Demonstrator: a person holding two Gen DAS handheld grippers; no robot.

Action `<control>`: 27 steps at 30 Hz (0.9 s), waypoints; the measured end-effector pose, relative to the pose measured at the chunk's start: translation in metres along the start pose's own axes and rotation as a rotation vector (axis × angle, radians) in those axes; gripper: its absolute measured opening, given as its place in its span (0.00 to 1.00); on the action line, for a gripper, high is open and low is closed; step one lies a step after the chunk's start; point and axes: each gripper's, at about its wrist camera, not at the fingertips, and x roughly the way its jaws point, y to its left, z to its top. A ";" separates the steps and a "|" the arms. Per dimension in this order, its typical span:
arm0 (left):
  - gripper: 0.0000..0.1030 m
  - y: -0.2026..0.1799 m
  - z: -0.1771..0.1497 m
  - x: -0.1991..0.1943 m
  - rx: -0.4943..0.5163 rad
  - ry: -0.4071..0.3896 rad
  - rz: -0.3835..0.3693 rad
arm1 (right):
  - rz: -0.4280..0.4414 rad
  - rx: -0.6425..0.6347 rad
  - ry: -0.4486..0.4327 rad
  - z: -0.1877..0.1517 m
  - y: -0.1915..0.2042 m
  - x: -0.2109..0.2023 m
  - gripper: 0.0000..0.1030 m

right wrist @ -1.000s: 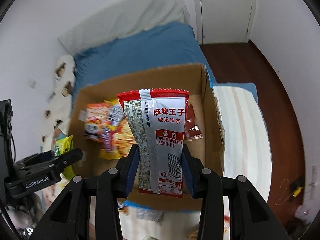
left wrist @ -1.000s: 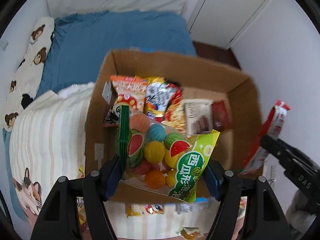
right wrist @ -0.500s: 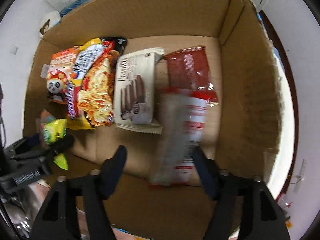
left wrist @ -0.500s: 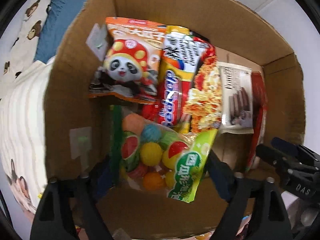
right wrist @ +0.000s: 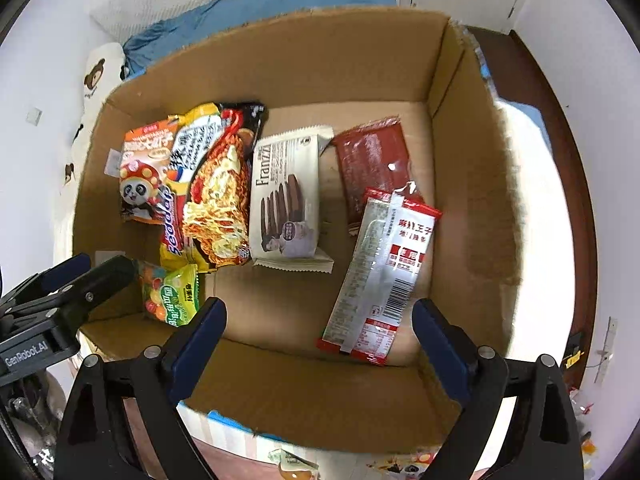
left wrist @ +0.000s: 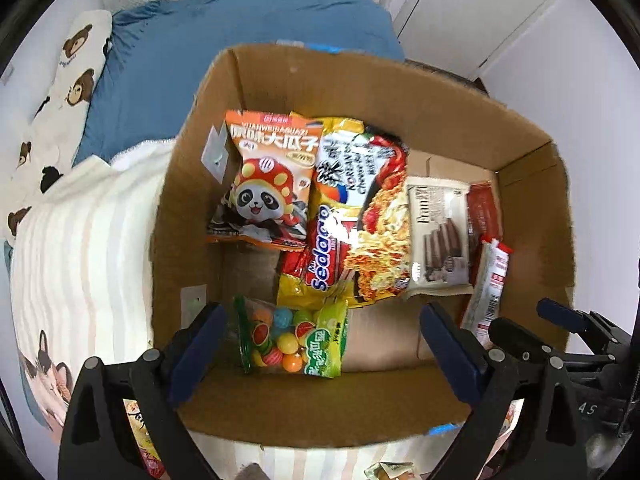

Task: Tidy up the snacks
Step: 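Lower the candy bag with left tool while right tool drops spicy strip pack into box, then grasp the yellow panda snack bag with left tool while right tool grasps orange Cuicui bag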

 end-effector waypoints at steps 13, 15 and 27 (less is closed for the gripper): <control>1.00 -0.022 -0.054 -0.084 0.061 -0.232 -0.008 | 0.075 0.006 -0.187 -0.060 0.009 -0.075 0.96; 1.00 -0.022 -0.074 -0.092 0.062 -0.262 0.008 | 0.082 0.020 -0.211 -0.080 0.004 -0.084 0.96; 1.00 0.012 -0.140 -0.005 0.000 -0.087 0.086 | 0.042 0.380 -0.108 -0.170 -0.106 -0.013 0.96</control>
